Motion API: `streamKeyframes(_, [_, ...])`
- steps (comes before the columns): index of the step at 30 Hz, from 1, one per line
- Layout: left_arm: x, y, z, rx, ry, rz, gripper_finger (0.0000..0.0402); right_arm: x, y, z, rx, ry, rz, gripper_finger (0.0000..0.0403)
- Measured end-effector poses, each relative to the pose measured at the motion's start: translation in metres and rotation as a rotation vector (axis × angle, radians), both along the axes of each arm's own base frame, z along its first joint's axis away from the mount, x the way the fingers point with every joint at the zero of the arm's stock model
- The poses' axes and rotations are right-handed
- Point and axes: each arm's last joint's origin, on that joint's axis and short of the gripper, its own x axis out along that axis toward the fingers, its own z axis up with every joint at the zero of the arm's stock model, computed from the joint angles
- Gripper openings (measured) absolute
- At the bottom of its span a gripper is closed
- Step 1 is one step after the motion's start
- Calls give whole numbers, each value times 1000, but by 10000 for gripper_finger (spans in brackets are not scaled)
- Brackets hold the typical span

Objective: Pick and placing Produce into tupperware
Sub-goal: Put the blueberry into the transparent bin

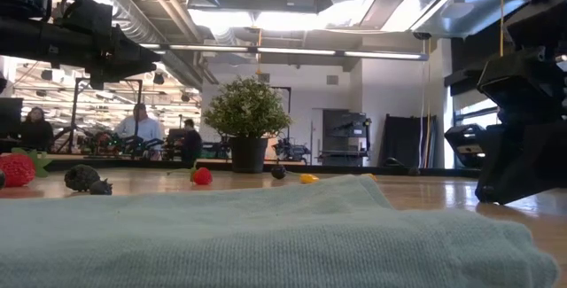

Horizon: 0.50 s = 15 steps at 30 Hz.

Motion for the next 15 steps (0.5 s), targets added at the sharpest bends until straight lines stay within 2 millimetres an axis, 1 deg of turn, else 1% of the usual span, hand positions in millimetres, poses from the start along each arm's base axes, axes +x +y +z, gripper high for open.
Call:
streamKeyframes(4, [0, 0, 0, 0, 0, 1, 143, 3, -2, 5, -6, -51, -74, 57])
streamKeyframes(7, [0, 0, 0, 0, 0, 1, 143, 9, -1, 16, -9, -126, -121, 56])
streamKeyframes(10, [0, 0, 0, 0, 0, 0, 143, 15, -1, 34, -7, -224, -184, 56])
streamKeyframes(15, [0, 0, 0, 0, 0, 0, 143, 22, 0, 76, 40, -406, -267, 55])
